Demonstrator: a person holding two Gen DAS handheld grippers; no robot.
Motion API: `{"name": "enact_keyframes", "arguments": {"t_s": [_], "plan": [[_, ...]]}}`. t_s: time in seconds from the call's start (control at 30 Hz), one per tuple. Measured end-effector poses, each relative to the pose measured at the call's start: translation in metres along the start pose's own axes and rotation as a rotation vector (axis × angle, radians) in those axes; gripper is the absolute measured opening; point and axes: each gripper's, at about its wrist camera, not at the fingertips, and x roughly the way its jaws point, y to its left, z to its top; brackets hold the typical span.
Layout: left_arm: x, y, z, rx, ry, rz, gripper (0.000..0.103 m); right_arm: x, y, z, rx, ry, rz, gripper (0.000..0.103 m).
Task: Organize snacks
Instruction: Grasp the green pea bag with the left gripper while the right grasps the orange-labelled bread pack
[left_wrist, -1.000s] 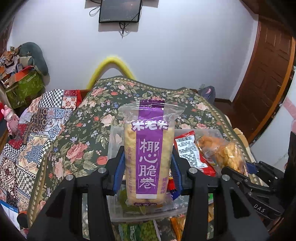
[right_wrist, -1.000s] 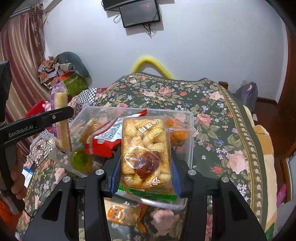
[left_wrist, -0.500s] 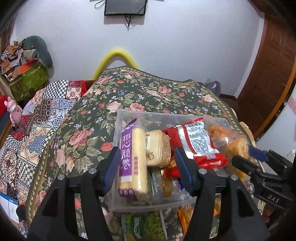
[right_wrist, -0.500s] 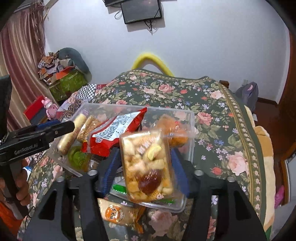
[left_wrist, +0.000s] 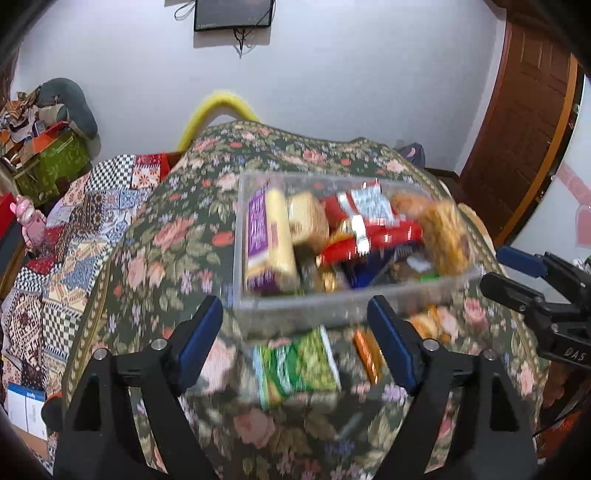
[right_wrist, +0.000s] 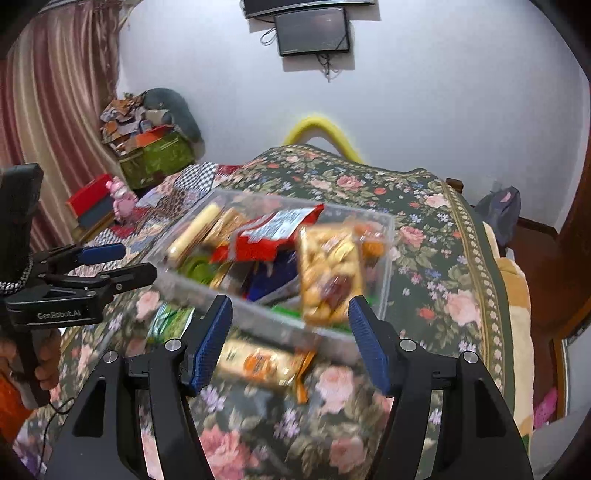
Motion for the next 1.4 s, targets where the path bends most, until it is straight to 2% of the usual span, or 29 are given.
{"name": "enact_keyframes", "arguments": {"t_s": [0.1,0.37,0.53,0.57,0.63,0.7,0.73,0.83,0.9,1.03,1.1,1.17,1.23,1.4], "plan": [[0.009,0.001,-0.016,0.002,0.039,0.001,0.087,0.003,0.006,-0.011,-0.026,0.024,0.003,0.065],[0.056,0.008,-0.041,-0.047,0.174,-0.015,0.087,0.042,0.011,-0.038,-0.041,0.151,0.025,0.065],[0.073,0.008,-0.046,-0.062,0.179,-0.016,0.086,0.062,0.011,-0.041,-0.046,0.182,0.021,0.065],[0.073,0.008,-0.047,-0.057,0.168,-0.014,0.085,0.065,0.010,-0.041,-0.039,0.182,0.024,0.065],[0.074,0.005,-0.048,-0.035,0.156,-0.012,0.066,0.068,0.010,-0.041,-0.030,0.187,0.038,0.065],[0.072,0.001,-0.050,-0.007,0.153,-0.003,0.060,0.067,0.012,-0.044,-0.025,0.190,0.042,0.064],[0.069,0.000,-0.052,-0.003,0.153,-0.012,0.057,0.066,0.013,-0.046,-0.026,0.192,0.049,0.059],[0.061,-0.002,-0.057,-0.001,0.155,-0.031,0.054,0.063,0.018,-0.052,-0.019,0.222,0.094,0.046],[0.053,-0.003,-0.061,0.000,0.155,-0.036,0.053,0.060,0.020,-0.057,-0.007,0.251,0.141,0.046],[0.037,-0.001,-0.072,0.008,0.149,-0.040,0.053,0.048,0.028,-0.060,-0.042,0.239,0.149,0.046],[0.031,-0.001,-0.076,0.020,0.145,-0.035,0.053,0.043,0.027,-0.054,-0.053,0.214,0.135,0.049],[0.027,0.000,-0.080,0.026,0.142,-0.038,0.053,0.043,0.027,-0.044,-0.061,0.191,0.119,0.064],[0.023,0.000,-0.083,0.029,0.140,-0.044,0.053,0.048,0.028,-0.037,-0.078,0.183,0.114,0.070],[0.017,-0.002,-0.089,0.022,0.137,-0.064,0.053,0.078,0.039,-0.032,-0.135,0.244,0.117,0.070]]}}
